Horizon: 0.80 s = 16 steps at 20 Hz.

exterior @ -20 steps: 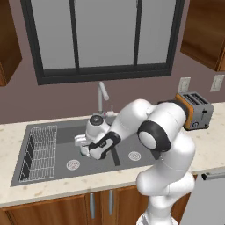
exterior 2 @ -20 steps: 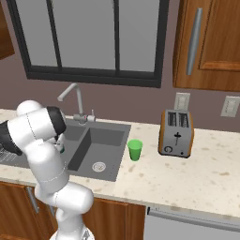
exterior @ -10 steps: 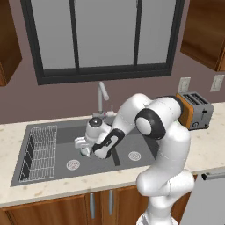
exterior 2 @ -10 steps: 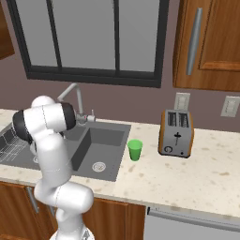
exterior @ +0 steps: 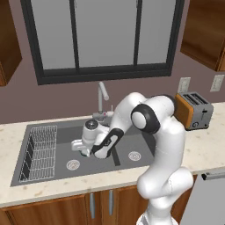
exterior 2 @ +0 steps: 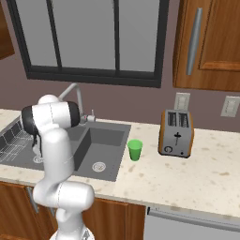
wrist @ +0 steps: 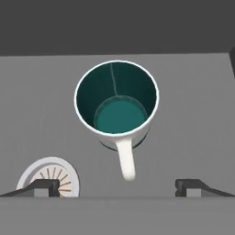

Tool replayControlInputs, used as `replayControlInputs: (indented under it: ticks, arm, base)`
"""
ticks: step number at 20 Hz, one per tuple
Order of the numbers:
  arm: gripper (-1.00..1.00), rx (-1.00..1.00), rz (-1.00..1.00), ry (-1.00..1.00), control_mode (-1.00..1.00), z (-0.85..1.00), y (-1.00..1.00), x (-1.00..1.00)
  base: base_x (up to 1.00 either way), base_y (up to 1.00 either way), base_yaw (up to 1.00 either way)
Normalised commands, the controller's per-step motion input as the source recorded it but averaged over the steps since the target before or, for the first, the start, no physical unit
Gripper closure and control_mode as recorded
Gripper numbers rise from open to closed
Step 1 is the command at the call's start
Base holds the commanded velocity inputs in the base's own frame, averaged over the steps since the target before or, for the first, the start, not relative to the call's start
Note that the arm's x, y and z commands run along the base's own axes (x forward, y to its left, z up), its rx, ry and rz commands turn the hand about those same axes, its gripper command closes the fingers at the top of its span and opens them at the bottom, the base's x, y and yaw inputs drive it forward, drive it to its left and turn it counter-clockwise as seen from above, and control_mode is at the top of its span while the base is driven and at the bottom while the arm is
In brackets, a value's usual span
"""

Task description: Move any existing items from the left basin to the right basin for drying. Then move the cup from the counter to the left basin of the sink for washing.

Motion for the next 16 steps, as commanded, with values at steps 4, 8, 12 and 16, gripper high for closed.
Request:
replayControlInputs:
  ticks: [4,8,12,16]
  arm:
    - [-1.00,0.01,0.00,0.00,-1.00,-0.01,0.00,0.05]
    - [-1.00,0.00,0.00,0.00,-1.00,0.00,0.00,0.01]
    - [-1.00,0.00,0.00,0.00,-1.00,0.00,0.00,0.03]
    - [-1.00,0.00,0.00,0.00,-1.00,0.00,0.00,0.06]
  base:
    - [0.00,0.00,0.00]
    - [0.00,0.00,0.00]
    - [0.00,0.00,0.00]
    - [0.00,0.00,0.00]
